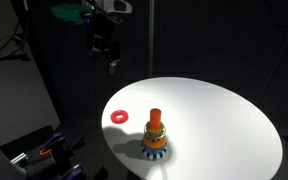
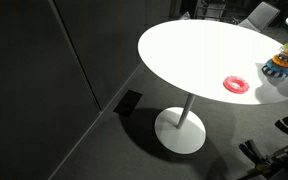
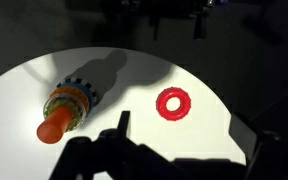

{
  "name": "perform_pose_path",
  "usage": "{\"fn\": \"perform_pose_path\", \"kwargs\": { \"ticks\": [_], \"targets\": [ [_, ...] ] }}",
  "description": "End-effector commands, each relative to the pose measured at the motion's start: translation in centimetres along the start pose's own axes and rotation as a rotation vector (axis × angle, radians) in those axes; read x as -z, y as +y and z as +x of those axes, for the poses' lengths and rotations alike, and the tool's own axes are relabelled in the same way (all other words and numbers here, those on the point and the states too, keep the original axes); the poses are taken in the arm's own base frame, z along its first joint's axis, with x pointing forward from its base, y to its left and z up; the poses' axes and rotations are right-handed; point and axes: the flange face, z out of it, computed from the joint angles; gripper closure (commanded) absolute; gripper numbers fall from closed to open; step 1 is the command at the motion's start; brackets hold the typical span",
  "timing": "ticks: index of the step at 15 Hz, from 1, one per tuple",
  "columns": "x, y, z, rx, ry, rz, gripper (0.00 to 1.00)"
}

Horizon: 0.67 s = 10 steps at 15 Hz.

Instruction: Put the circular object on the orange object

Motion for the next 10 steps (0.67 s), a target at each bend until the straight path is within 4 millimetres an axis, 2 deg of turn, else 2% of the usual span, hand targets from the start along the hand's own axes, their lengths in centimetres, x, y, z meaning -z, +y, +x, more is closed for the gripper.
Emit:
{"fn": "perform_pose_path", "kwargs": {
  "ticks": [1,6,10],
  "targets": [
    [0.1,0.0,0.0,0.000,0.001,0.000,0.00],
    [0.2,0.0,0.0,0.000,0.002,0.000,0.00],
    [0.1,-1.1,1.3,0.011,-0.003,-0.018,0.00]
  ]
}}
